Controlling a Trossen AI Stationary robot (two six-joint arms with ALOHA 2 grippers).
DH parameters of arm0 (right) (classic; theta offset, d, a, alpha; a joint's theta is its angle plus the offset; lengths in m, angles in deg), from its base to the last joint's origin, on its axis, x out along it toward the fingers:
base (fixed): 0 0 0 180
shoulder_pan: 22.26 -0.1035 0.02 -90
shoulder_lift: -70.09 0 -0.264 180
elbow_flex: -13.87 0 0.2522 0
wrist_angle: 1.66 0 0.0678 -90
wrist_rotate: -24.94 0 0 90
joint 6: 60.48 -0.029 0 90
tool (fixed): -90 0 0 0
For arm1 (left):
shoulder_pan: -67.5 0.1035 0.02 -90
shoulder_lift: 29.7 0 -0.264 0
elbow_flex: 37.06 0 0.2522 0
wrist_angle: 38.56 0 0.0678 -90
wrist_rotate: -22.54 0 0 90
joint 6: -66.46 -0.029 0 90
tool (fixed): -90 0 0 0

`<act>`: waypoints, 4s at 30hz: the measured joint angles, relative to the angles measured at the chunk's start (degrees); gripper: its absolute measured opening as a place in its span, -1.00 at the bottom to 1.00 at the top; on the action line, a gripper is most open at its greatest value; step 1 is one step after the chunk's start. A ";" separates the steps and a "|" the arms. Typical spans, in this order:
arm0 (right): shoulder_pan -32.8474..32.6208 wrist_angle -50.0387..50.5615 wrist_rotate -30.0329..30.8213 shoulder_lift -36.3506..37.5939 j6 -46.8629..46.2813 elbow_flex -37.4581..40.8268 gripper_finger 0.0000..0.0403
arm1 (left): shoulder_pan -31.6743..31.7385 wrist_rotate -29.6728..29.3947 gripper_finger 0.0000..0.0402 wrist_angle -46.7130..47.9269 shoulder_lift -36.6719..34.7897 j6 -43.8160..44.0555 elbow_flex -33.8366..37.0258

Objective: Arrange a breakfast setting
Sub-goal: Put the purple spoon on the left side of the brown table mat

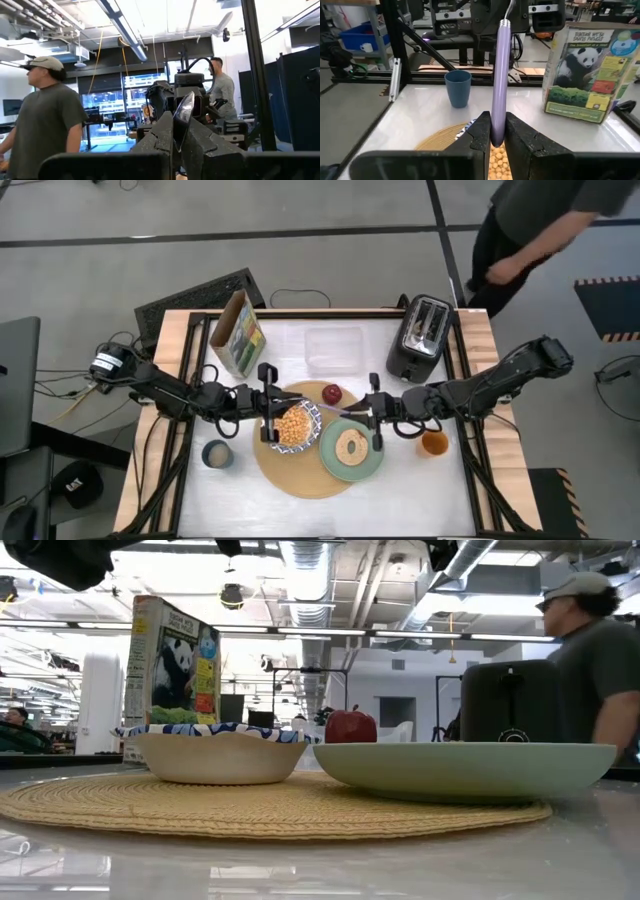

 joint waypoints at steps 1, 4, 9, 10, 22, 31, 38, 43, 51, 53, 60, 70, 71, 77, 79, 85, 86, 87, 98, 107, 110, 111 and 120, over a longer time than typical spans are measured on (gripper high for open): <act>0.12 0.01 -0.16 0.00 -0.42 0.00 -0.63 | 0.00 0.00 -0.98 0.00 0.00 0.00 0.00; 0.28 0.86 -0.57 0.01 -1.33 -0.02 -0.49 | -0.02 -0.69 -1.00 0.07 -0.09 -0.24 0.00; -0.30 5.56 -0.17 3.13 -1.61 -0.04 -0.08 | -0.10 -2.12 -1.00 5.78 -3.63 -0.38 0.02; -0.59 7.61 -0.07 4.22 -1.64 -0.04 0.01 | -0.11 -2.15 -1.00 8.25 -5.08 0.00 0.02; -4.53 25.92 0.10 11.11 -11.70 -0.04 0.29 | 0.32 -3.04 -1.00 60.86 -26.06 14.64 -4.46; -4.16 26.84 0.09 7.33 -13.37 -0.04 0.29 | 2.41 -0.96 -1.00 101.83 -29.65 35.04 -14.98; -3.40 27.54 0.08 5.53 -13.83 -0.04 0.29 | 4.80 5.92 -1.00 114.64 -29.98 46.10 -15.32; -3.41 27.46 0.08 5.57 -14.25 -0.07 0.29 | 6.47 6.40 -1.00 116.52 -29.79 48.66 -12.90; -3.41 27.86 0.08 5.60 -15.30 -0.07 0.29 | 9.72 11.33 -1.00 116.49 -29.79 53.52 -6.76; -3.41 27.82 0.08 5.60 -15.30 -0.07 0.29 | 10.80 12.15 -1.00 116.48 -29.76 53.69 -5.84; -3.41 27.64 0.07 5.60 -15.28 -0.07 0.29 | 15.74 16.16 -1.00 112.59 -29.75 54.17 -1.12; -3.41 27.62 0.06 5.60 -15.27 -0.07 0.29 | 21.36 24.10 -1.00 106.70 -29.73 56.28 5.20; -3.41 27.62 0.06 5.60 -15.27 -0.07 0.29 | 21.68 24.37 -1.00 106.16 -29.73 56.28 5.66; -3.41 27.64 0.06 5.60 -15.76 -0.07 0.29 | 22.23 22.80 -1.00 105.90 -29.62 55.98 6.19; -3.41 27.64 0.06 5.60 -15.76 -0.07 0.29 | 22.21 22.04 -1.00 105.96 -29.62 55.92 6.19; -3.41 27.64 0.06 5.60 -15.77 -0.07 0.29 | 22.21 20.28 -1.00 106.01 -29.60 55.10 6.19; -3.41 27.64 0.06 5.60 -15.78 -0.07 0.29 | 22.19 19.73 -1.00 106.01 -29.60 54.99 6.19; -3.41 27.64 0.06 5.60 -15.96 -0.07 0.29 | 22.16 19.09 -1.00 106.04 -29.59 54.95 6.19; -3.41 27.66 0.04 5.60 -16.26 -0.04 0.29 | 22.14 13.49 -0.79 107.08 -29.57 54.23 6.19; -3.41 27.66 0.04 5.60 -16.26 -0.04 0.29 | 22.14 11.34 -0.47 107.62 -29.59 53.62 6.19; -3.41 27.66 0.04 5.60 -16.26 -0.04 0.29 | 22.14 11.98 -0.46 107.63 -29.59 52.84 6.19; -3.41 27.66 0.04 5.60 -16.26 -0.04 0.29 | 22.14 12.60 -0.46 107.65 -29.59 52.39 6.19; -3.41 27.68 0.04 5.60 -16.26 -0.04 0.29 | 22.14 16.66 -0.45 109.24 -29.59 53.31 5.24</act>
